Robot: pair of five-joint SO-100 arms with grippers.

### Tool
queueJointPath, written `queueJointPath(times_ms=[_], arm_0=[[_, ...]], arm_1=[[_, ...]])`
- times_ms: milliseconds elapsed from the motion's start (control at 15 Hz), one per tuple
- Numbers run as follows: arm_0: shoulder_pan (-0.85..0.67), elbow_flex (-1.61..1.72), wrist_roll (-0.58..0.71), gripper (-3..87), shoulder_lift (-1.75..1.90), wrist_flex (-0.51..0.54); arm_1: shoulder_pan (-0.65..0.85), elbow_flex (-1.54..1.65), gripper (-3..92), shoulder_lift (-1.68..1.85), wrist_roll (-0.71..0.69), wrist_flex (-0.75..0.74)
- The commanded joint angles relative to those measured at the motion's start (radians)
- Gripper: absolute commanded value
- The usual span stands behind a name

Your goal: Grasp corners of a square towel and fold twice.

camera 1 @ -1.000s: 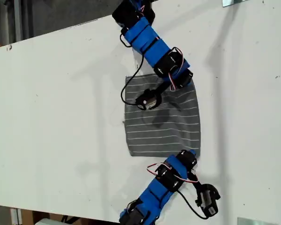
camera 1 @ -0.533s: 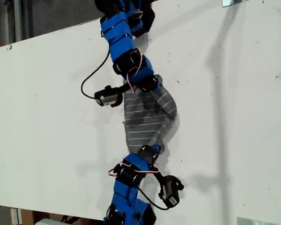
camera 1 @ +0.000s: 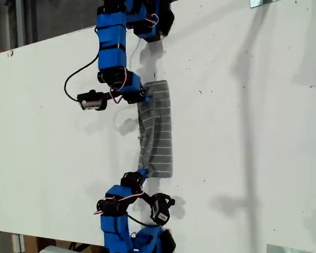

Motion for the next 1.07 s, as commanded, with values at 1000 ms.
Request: queueJointPath(times_ms=[1000], arm_0=[[0.173, 0.253, -0.16, -0.2, -0.078, -0.164]], arm_1=[[-0.16, 0.202, -0.1, -0.04, 0.124, 0.034]])
